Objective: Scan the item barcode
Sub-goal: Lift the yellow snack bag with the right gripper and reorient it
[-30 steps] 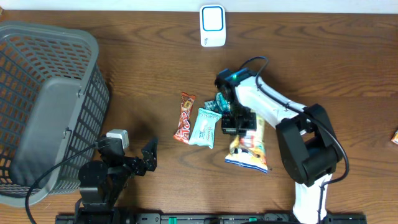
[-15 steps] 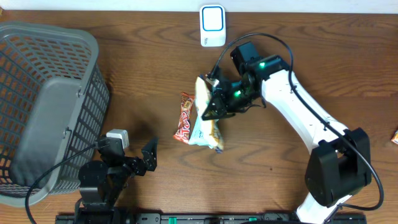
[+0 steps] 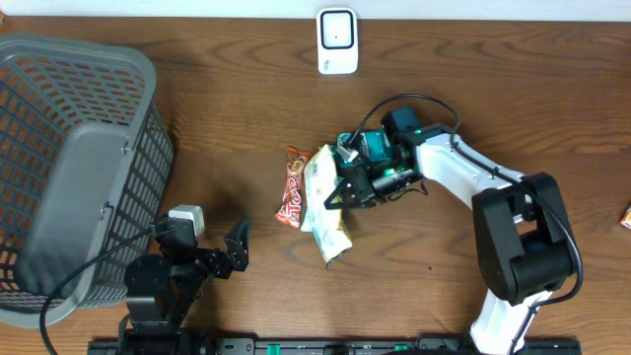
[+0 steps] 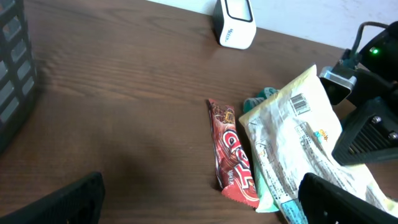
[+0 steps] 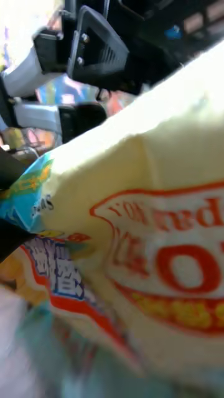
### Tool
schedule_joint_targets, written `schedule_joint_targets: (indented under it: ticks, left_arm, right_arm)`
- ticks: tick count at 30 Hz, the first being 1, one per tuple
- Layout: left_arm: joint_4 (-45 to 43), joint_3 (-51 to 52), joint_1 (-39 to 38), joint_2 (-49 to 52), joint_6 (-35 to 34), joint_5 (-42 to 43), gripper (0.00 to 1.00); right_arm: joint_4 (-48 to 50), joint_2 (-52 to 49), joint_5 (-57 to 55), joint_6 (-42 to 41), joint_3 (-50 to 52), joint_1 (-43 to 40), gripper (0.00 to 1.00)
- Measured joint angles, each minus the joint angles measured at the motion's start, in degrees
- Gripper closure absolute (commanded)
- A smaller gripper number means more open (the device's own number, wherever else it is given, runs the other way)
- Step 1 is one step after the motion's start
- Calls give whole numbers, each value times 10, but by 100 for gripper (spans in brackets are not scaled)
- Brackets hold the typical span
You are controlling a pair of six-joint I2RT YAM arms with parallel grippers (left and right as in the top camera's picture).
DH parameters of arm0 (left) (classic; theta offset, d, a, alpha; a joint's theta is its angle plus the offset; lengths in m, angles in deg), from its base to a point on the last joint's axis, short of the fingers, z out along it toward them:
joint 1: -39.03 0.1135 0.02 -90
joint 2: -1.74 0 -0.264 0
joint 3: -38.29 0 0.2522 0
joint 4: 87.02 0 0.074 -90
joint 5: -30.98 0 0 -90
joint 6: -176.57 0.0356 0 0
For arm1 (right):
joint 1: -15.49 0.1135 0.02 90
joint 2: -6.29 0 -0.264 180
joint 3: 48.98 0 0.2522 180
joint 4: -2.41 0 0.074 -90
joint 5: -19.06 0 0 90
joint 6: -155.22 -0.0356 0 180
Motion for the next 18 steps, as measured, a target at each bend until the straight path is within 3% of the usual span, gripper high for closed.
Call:
schedule_joint_targets:
  ticks: [2,11,16,18]
  left_arm:
    - [0,0,0,0,0,0,1]
    - [0,0,0,0,0,0,1]
    - [0,0,0,0,0,0,1]
    - [0,0,0,0,0,0,1]
  right_arm:
    - [-7,0,-25,4,0,-14,59]
    - [-9,0,-61,12,0,-27,38]
    - [-12,0,-64,31,0,-27,40]
    - [-15,0,-65,47,0,-27,63]
